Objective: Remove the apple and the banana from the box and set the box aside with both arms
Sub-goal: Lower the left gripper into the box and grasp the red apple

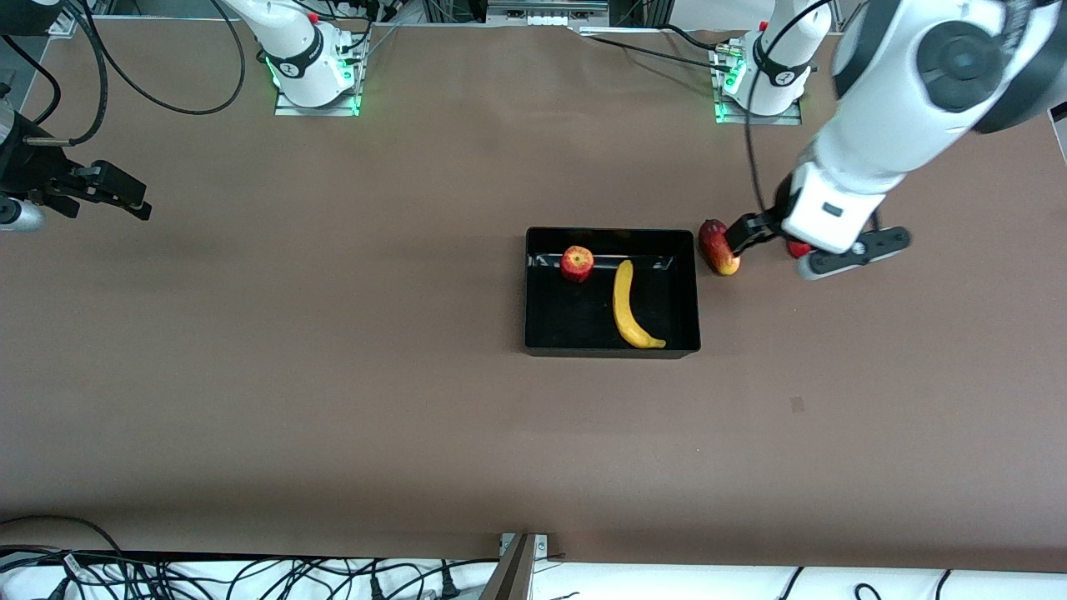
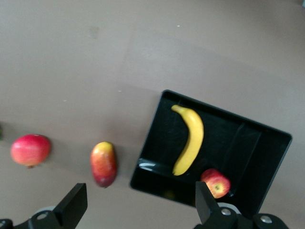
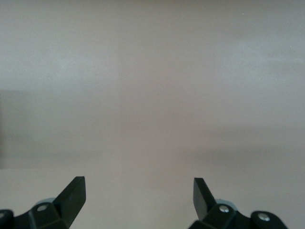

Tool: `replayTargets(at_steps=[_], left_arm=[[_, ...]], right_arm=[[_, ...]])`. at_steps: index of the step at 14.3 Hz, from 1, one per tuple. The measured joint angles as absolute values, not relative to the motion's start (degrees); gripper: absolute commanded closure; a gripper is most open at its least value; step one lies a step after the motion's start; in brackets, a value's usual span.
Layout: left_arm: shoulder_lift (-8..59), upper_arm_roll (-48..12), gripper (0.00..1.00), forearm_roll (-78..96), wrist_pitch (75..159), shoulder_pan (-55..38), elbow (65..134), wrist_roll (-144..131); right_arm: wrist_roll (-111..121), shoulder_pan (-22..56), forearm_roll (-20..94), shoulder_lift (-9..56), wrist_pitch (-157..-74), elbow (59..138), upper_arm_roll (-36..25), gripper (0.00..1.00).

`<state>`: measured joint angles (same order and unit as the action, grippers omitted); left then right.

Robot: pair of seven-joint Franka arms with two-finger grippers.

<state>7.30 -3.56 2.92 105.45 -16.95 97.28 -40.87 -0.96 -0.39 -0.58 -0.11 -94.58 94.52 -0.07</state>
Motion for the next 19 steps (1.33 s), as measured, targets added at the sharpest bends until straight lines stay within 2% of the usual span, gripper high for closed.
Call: replayTargets(at_steps=[3, 7, 11, 19], left_arm=[[7.44, -4.25, 0.0, 2.93, 113.57, -19.68, 102.02, -47.1], [10.52, -6.8, 0.0, 2.93, 117.91, -21.01, 104.29, -55.92], [15.47, -7.01, 0.0, 2.93, 119.93, -24.43, 104.59, -60.45], [28.31, -7.12, 0.0, 2.93, 131.27, -30.73, 104.68, -64.37]], right_arm=[[-0.96, -0.4, -0.58, -0.1, -94.59, 94.52, -0.07, 0.0], [-0.96, -0.4, -0.58, -0.07, -94.59, 94.52, -0.08, 0.0], [-0.96, -0.4, -0.58, -0.05, -94.6, 94.52, -0.09, 0.0], [-0.96, -0.4, -0.58, -0.01, -94.61, 94.51, -0.09, 0.0]])
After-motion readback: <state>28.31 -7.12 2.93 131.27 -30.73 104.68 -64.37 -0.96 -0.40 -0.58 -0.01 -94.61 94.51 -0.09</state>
